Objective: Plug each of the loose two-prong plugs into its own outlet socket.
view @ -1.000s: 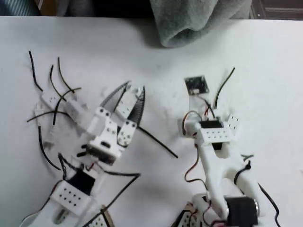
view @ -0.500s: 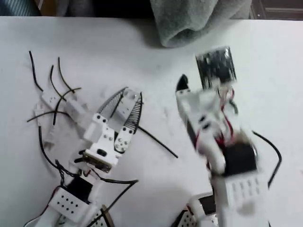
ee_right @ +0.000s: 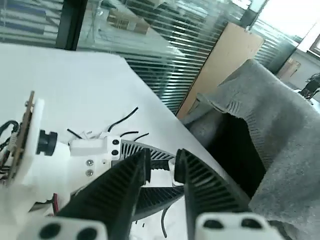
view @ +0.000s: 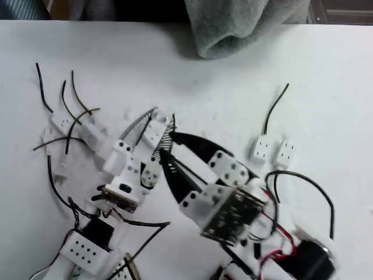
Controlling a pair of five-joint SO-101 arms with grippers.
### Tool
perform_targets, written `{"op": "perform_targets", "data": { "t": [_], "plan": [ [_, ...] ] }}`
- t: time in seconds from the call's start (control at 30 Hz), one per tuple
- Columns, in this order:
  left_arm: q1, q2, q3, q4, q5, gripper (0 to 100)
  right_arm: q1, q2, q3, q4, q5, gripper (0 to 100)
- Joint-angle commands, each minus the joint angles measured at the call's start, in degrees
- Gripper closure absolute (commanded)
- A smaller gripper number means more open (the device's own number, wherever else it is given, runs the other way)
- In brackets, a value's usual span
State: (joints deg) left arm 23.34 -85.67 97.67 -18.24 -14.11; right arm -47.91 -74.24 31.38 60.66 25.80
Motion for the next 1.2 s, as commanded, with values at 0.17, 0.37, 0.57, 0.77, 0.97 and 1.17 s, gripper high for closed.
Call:
{"op": "perform_targets", "data": {
  "t": [0.17, 0.37, 0.57, 0.77, 0.97, 1.17],
  "plan": [
    [0.5, -1.0, -0.3, 1.3, 0.7, 98, -1.2, 9.9, 3.1, -9.5, 1.0, 92.0],
    [0.4, -1.0, -0.3, 1.3, 0.7, 98, -0.2, 15.6, 3.3, -13.7, 1.0, 91.9],
    [0.4, -1.0, -0.3, 1.3, 0.6, 98, 5.5, 16.6, 3.4, -13.7, 1.0, 91.9],
    [0.4, -1.0, -0.3, 1.3, 0.6, 98, 13.2, 16.7, 3.4, -13.8, 1.1, 91.8],
    [0.1, -1.0, -0.3, 1.3, 0.6, 98, 15.9, 16.7, 4.6, -14.3, 1.8, 91.8],
    [0.3, -0.9, -0.3, 1.3, 0.6, 98, 15.9, 16.1, 7.6, -17.7, 6.8, 91.8]
  ]
}}
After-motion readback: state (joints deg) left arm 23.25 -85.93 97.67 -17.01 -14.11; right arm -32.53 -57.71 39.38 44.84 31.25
